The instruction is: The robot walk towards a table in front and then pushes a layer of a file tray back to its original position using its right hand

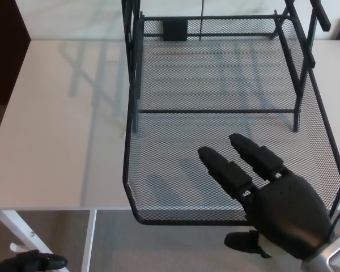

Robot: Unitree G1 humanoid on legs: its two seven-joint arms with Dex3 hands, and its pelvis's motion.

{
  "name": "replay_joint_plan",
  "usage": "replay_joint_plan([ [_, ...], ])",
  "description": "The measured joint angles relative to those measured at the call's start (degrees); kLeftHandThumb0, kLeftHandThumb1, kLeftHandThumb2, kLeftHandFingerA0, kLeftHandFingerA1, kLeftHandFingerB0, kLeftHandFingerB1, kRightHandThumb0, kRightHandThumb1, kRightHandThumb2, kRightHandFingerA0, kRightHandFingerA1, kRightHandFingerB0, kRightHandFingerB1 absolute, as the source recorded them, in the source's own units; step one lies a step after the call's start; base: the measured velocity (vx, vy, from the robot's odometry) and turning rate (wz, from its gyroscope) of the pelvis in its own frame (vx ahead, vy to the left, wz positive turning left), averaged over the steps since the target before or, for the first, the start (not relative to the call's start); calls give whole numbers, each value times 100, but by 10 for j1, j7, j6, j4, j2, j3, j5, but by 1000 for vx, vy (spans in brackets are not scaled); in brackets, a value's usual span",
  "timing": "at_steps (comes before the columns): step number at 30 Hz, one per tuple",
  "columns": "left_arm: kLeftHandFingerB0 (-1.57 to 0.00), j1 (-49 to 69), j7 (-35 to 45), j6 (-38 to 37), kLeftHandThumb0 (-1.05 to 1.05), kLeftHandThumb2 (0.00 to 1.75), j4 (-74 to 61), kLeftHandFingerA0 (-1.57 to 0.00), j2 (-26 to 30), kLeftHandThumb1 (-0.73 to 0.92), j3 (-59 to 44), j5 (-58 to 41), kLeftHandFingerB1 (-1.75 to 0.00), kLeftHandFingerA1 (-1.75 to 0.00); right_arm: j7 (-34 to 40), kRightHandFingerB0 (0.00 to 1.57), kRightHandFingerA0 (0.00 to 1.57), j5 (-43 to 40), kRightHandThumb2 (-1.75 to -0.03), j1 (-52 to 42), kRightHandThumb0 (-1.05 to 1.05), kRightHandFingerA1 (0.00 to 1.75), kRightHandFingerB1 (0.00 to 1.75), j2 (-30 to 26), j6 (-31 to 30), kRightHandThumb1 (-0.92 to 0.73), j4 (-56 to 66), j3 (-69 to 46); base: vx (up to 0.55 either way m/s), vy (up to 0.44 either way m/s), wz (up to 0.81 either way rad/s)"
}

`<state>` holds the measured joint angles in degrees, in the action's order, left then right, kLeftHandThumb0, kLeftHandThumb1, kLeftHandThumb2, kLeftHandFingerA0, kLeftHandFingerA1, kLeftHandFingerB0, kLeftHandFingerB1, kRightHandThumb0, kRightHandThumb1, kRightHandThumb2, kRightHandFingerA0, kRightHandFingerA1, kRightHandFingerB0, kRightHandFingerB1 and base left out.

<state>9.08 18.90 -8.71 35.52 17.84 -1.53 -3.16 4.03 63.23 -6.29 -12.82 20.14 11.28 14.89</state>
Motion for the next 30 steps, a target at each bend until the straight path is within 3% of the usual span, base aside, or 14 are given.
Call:
replay_joint_plan([
  [9,-61,-4,4,26,-34,57,-19,-80,11,55,2,1,-66,-64,19,0,0,67,-72,49,-66,0,1,-13,-64,-47,-23,41,0,0,0],
  [14,-60,-4,5,39,-35,56,-28,-82,16,53,4,4,-67,-66,20,0,0,79,-71,67,-66,0,1,-18,-86,-46,-27,53,0,0,0],
  [15,-61,-4,5,41,-35,55,-28,-81,17,53,4,4,-67,-65,20,0,0,81,-56,73,-62,0,0,-19,-89,-54,-32,56,0,0,0],
  [30,-61,20,6,42,-37,55,-35,-84,18,53,10,9,-67,-67,32,0,0,86,-57,154,-66,0,0,-15,-144,-56,-115,89,0,0,0],
])
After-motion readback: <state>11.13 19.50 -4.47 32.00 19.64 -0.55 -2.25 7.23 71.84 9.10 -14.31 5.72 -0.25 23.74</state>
